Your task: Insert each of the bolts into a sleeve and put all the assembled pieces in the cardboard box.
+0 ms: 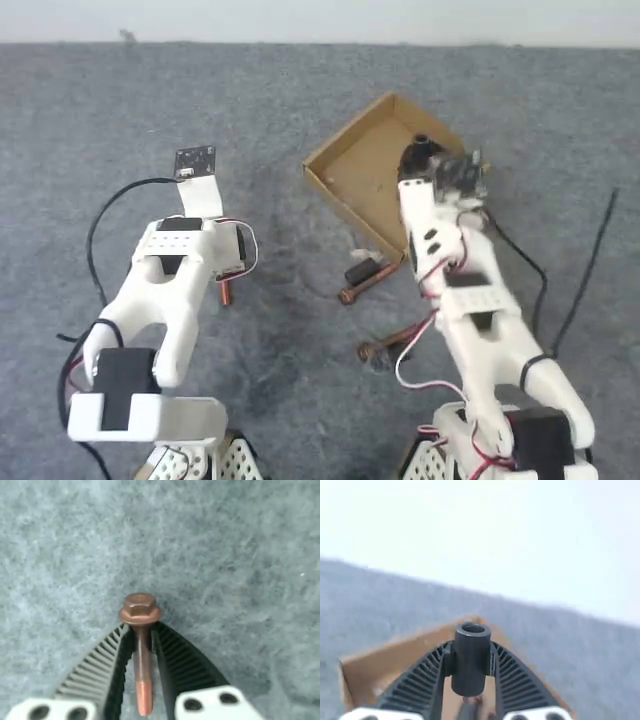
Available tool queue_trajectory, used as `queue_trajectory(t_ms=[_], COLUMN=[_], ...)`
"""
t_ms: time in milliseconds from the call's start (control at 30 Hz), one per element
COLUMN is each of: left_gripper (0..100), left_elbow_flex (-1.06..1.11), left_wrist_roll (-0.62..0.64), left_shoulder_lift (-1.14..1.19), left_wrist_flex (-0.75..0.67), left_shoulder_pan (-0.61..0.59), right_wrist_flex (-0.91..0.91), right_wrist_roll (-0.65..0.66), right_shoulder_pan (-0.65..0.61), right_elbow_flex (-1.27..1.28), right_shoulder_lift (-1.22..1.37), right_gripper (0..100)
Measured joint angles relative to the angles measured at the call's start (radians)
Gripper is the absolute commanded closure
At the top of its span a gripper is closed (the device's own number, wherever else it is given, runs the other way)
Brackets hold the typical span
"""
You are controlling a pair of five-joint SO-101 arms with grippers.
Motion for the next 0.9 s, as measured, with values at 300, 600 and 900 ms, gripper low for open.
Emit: queue_trajectory(t_ms=[300, 600, 900], left_gripper=[99, 99, 99], left_elbow_flex=[0.000, 0.000, 0.000], left_wrist_roll=[0.000, 0.000, 0.000], left_shoulder_lift=[0.000, 0.000, 0.000], left_wrist_flex=[0.000, 0.000, -0.008], left_shoulder_pan=[0.000, 0.000, 0.000], right_wrist_flex=[-0.620, -0.991, -1.069], right_wrist_roll=[0.000, -0.002, -0.002], right_shoulder_pan=[-0.048, -0.129, -0.330], right_elbow_flex=[0.115, 0.124, 0.242], right_shoulder_lift=[0.233, 0.595, 0.638], right_gripper=[99.2, 99.2, 99.2])
